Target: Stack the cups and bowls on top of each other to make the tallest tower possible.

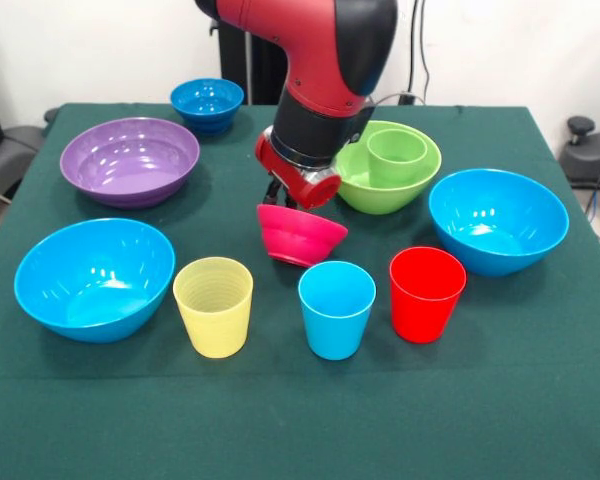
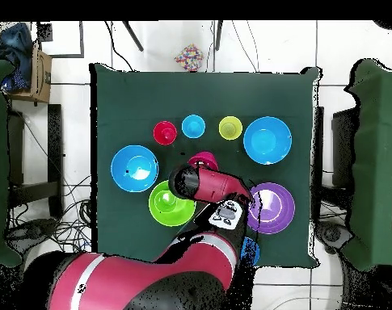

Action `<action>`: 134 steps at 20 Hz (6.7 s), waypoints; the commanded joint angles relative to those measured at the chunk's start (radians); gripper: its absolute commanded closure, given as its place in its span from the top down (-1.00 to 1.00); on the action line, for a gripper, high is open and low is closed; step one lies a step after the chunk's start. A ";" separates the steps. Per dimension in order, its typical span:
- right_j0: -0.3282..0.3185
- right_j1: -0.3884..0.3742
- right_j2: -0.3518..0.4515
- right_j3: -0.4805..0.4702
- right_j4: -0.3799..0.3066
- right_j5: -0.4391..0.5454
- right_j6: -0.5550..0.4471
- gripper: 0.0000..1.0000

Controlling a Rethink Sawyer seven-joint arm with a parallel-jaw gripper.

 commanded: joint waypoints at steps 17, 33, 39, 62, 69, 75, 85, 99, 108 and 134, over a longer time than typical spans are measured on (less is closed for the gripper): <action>-0.045 -0.014 0.095 -0.044 0.027 0.136 0.069 -1.00; -0.073 -0.032 0.106 -0.086 0.020 0.187 0.048 -1.00; -0.022 -0.046 0.057 -0.103 0.047 0.265 0.116 -1.00; 0.093 -0.151 -0.086 0.009 0.135 0.276 0.179 -1.00; 0.143 -0.218 -0.171 0.045 0.109 0.359 0.178 -1.00; 0.149 -0.260 -0.189 0.063 0.100 0.404 0.141 -1.00; 0.185 -0.264 -0.179 0.065 0.180 0.515 0.237 -1.00; 0.141 -0.328 -0.026 0.234 0.476 0.315 0.225 -1.00; 0.092 -0.385 0.102 0.369 0.593 0.098 0.134 -1.00; 0.109 -0.504 0.009 0.317 0.497 0.253 0.214 -1.00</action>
